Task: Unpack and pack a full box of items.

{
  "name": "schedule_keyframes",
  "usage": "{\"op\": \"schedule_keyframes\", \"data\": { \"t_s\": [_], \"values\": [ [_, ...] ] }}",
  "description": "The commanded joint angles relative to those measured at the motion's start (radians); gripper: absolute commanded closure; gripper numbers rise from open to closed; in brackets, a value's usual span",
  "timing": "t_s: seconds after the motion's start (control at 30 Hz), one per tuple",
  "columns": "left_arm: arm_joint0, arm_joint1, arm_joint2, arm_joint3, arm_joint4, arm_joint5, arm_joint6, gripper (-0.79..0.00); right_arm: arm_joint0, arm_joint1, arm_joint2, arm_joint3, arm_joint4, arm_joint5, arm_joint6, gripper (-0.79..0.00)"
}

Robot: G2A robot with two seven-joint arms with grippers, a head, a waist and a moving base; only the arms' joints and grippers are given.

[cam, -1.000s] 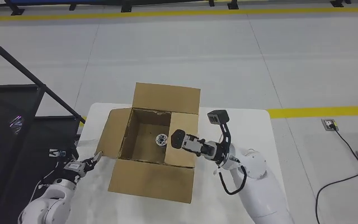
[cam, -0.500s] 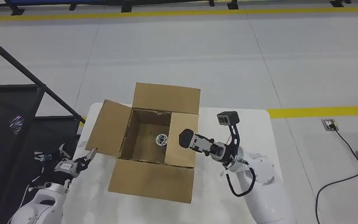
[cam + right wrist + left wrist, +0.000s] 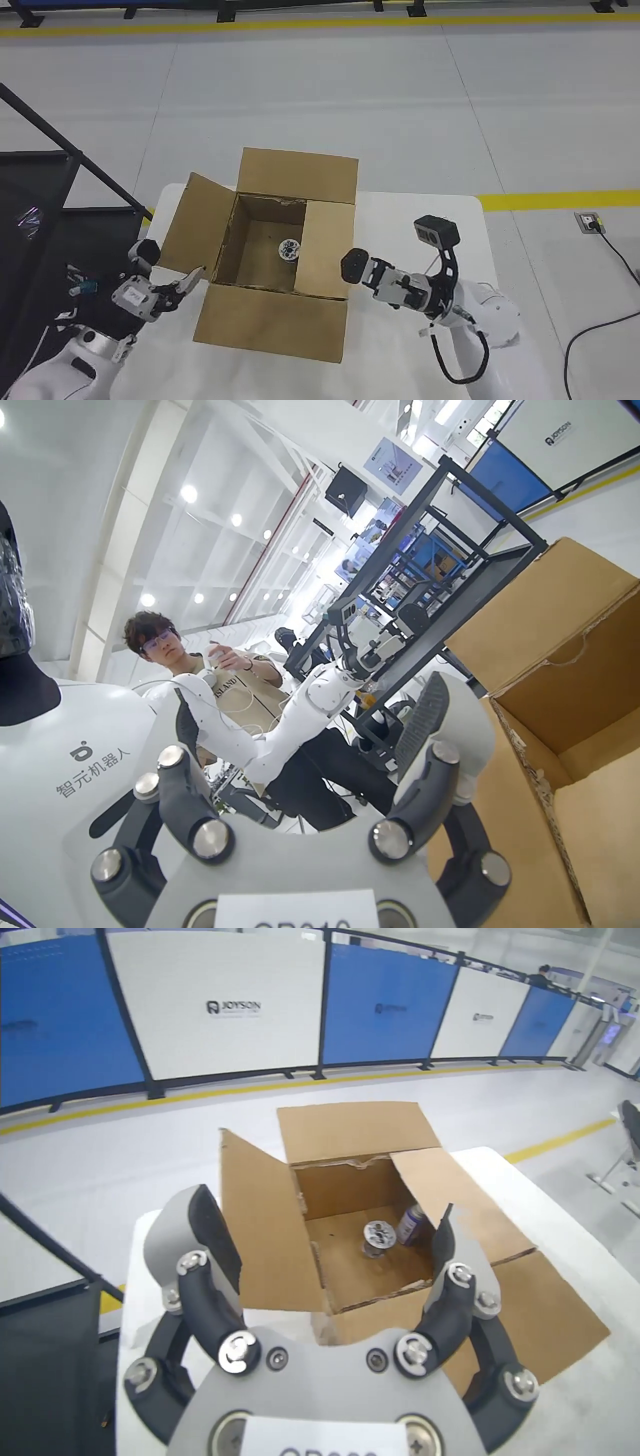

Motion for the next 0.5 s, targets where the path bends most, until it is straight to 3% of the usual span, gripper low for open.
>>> {"op": "schedule_keyframes", "data": {
  "t_s": [0.0,0.13,0.3,0.47],
  "values": [
    [-0.063,0.0,0.075,0.017,-0.031,0.011,-0.088,-0.785,-0.039,0.017,0.022,-0.04,-0.017,-0.009,-0.009,-0.785],
    [-0.209,-0.004,0.223,0.085,-0.073,0.029,-0.227,-0.785,-0.115,0.053,0.058,-0.095,-0.035,-0.031,-0.03,-0.785],
    [-0.385,-0.019,0.399,0.232,-0.203,0.056,-0.393,-0.785,-0.183,0.084,0.089,-0.1,-0.054,-0.06,-0.06,-0.785],
    [-0.385,-0.019,0.399,0.232,-0.203,0.056,-0.393,-0.785,-0.183,0.084,0.089,-0.1,-0.054,-0.06,-0.06,-0.785]
  ]
}}
